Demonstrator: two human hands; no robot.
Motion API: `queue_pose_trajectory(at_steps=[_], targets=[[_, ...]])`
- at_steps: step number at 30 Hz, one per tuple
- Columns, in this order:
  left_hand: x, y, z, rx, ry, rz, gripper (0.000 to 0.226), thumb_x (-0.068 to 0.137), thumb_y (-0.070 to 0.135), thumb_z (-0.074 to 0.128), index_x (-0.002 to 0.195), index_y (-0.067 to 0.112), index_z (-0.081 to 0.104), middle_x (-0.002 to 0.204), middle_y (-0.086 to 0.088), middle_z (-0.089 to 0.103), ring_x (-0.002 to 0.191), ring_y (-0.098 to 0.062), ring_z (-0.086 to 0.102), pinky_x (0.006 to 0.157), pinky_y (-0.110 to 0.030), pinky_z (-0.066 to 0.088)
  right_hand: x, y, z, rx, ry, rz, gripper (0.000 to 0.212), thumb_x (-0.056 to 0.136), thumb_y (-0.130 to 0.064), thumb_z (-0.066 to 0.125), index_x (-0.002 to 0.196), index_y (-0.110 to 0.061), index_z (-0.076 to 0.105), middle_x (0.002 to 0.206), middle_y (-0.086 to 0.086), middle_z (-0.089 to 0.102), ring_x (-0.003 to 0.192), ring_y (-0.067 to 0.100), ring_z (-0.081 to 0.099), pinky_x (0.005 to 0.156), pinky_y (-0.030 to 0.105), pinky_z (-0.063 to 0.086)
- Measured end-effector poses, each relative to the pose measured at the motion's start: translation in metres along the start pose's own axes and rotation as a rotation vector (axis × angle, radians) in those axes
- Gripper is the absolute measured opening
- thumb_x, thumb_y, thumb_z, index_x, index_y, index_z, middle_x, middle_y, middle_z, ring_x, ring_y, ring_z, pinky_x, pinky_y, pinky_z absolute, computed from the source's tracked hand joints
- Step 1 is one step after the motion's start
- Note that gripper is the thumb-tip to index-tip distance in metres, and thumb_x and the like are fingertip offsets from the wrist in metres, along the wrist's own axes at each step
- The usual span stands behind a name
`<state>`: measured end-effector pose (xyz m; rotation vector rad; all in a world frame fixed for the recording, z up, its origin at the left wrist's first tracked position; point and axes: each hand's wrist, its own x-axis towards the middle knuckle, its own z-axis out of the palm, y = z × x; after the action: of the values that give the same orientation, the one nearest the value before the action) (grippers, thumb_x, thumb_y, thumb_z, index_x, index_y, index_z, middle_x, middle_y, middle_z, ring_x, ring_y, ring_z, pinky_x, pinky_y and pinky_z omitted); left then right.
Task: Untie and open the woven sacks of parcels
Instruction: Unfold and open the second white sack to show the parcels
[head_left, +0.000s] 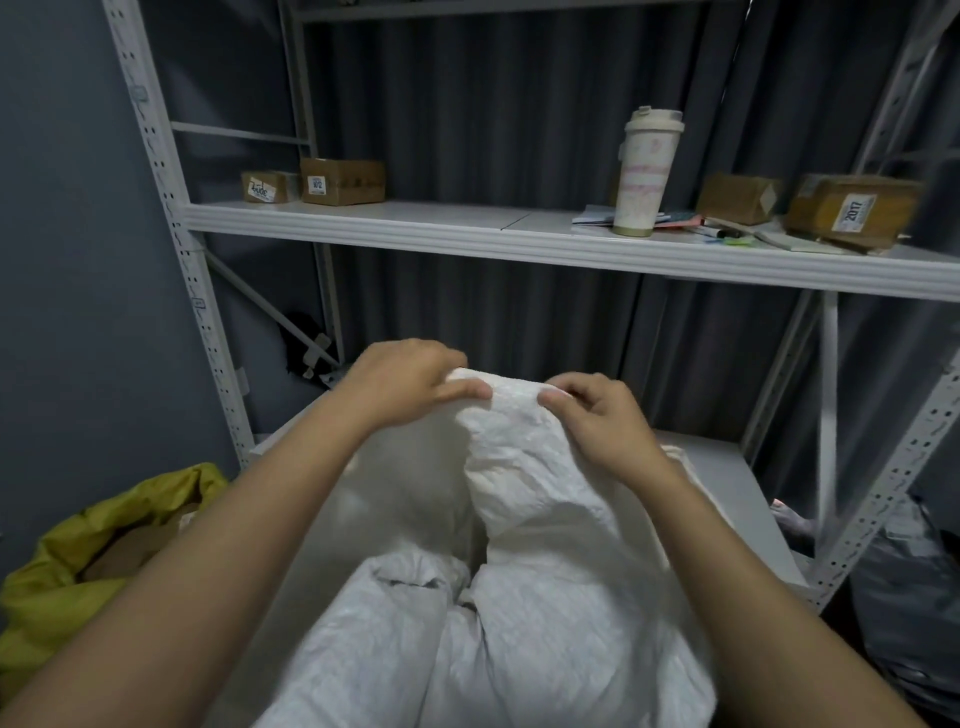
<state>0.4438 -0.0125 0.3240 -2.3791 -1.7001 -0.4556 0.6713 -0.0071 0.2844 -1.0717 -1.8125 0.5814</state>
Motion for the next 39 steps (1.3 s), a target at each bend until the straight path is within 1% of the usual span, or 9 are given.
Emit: queue_pose_trajectory(at_steps=[4, 9, 13, 16, 22, 25, 30, 34, 39], targets=[[-0.005, 0.024, 0.019, -0.035, 0.076, 0.149, 0.042, 0.092, 0.059, 0.034, 0.082, 0.020, 0.042, 0.077, 0.009, 0.046, 0.077, -0.013, 0.048, 0.060, -0.033, 0.032, -0.005, -0.007, 0.012, 0.214, -0.001, 0.090, 0.021, 0.099, -0.025, 0.047, 0.087, -0.020, 0.064, 0.079, -0.008, 0.063, 0.074, 0.008, 0.056, 0.071, 0.030, 0.045], [0.001, 0.011, 0.022, -0.511, -0.030, -0.174, 0.060, 0.092, 0.059, 0.038, 0.051, 0.017, 0.029, 0.048, 0.006, 0.032, 0.048, -0.014, 0.035, 0.053, -0.032, 0.026, -0.018, 0.003, 0.025, -0.743, 0.049, -0.190, 0.029, 0.100, -0.039, 0.037, 0.098, -0.019, 0.057, 0.089, -0.004, 0.053, 0.083, 0.019, 0.051, 0.065, 0.032, 0.032], [0.000, 0.027, 0.030, -0.026, 0.090, -0.025, 0.050, 0.093, 0.061, 0.025, 0.074, 0.022, 0.050, 0.075, 0.008, 0.050, 0.074, -0.014, 0.046, 0.063, -0.033, 0.034, -0.018, 0.007, 0.033, -0.139, 0.011, 0.125, 0.031, 0.101, -0.032, 0.038, 0.082, -0.022, 0.060, 0.077, -0.005, 0.061, 0.072, 0.010, 0.056, 0.062, 0.026, 0.039], [-0.009, 0.036, 0.044, -0.096, 0.096, 0.143, 0.041, 0.095, 0.054, 0.029, 0.088, 0.018, 0.049, 0.083, 0.006, 0.050, 0.082, -0.016, 0.049, 0.066, -0.033, 0.037, -0.016, -0.003, 0.033, 0.254, -0.112, 0.420, 0.033, 0.101, -0.038, 0.039, 0.088, -0.022, 0.065, 0.079, -0.007, 0.064, 0.073, 0.003, 0.061, 0.057, 0.018, 0.041], [-0.009, 0.016, 0.048, -0.218, 0.093, -0.077, 0.049, 0.097, 0.053, 0.034, 0.061, 0.020, 0.043, 0.057, 0.006, 0.046, 0.063, -0.017, 0.048, 0.057, -0.033, 0.035, -0.050, 0.009, 0.040, -0.574, -0.028, -0.028, 0.033, 0.099, -0.041, 0.038, 0.124, -0.024, 0.052, 0.113, -0.004, 0.053, 0.104, 0.016, 0.047, 0.082, 0.032, 0.039], [-0.006, 0.014, 0.045, -0.144, 0.086, -0.099, 0.051, 0.095, 0.054, 0.037, 0.060, 0.018, 0.046, 0.061, 0.005, 0.049, 0.065, -0.019, 0.051, 0.057, -0.032, 0.030, -0.057, 0.012, 0.051, -0.313, 0.026, 0.055, 0.023, 0.099, -0.029, 0.046, 0.107, -0.018, 0.065, 0.098, -0.004, 0.063, 0.086, 0.012, 0.054, 0.071, 0.029, 0.040], [-0.033, 0.027, 0.048, -0.019, 0.481, -0.220, 0.031, 0.089, 0.044, 0.057, 0.096, 0.014, 0.055, 0.100, -0.007, 0.051, 0.094, -0.028, 0.047, 0.081, -0.037, 0.035, -0.041, 0.000, 0.065, 0.280, 0.139, 0.329, 0.009, 0.089, -0.020, 0.065, 0.091, -0.015, 0.073, 0.084, -0.005, 0.071, 0.080, 0.009, 0.065, 0.070, 0.022, 0.051], [-0.065, 0.037, 0.051, -0.522, 0.293, -0.523, 0.034, 0.090, 0.049, 0.051, 0.097, 0.017, 0.045, 0.105, -0.002, 0.050, 0.103, -0.024, 0.048, 0.086, -0.037, 0.042, -0.027, -0.013, 0.096, 0.766, 0.056, 0.582, 0.017, 0.079, -0.014, 0.076, 0.094, -0.006, 0.072, 0.095, 0.014, 0.073, 0.096, 0.028, 0.069, 0.091, 0.043, 0.054], [-0.080, 0.016, 0.058, -1.013, -0.017, -0.561, 0.058, 0.096, 0.048, 0.040, 0.146, 0.029, 0.019, 0.147, 0.001, 0.037, 0.128, -0.019, 0.044, 0.104, -0.040, 0.041, -0.005, -0.036, 0.118, 0.971, -0.219, 0.634, 0.022, 0.091, -0.001, 0.057, 0.111, -0.002, 0.067, 0.106, 0.023, 0.068, 0.102, 0.034, 0.066, 0.089, 0.044, 0.054]])
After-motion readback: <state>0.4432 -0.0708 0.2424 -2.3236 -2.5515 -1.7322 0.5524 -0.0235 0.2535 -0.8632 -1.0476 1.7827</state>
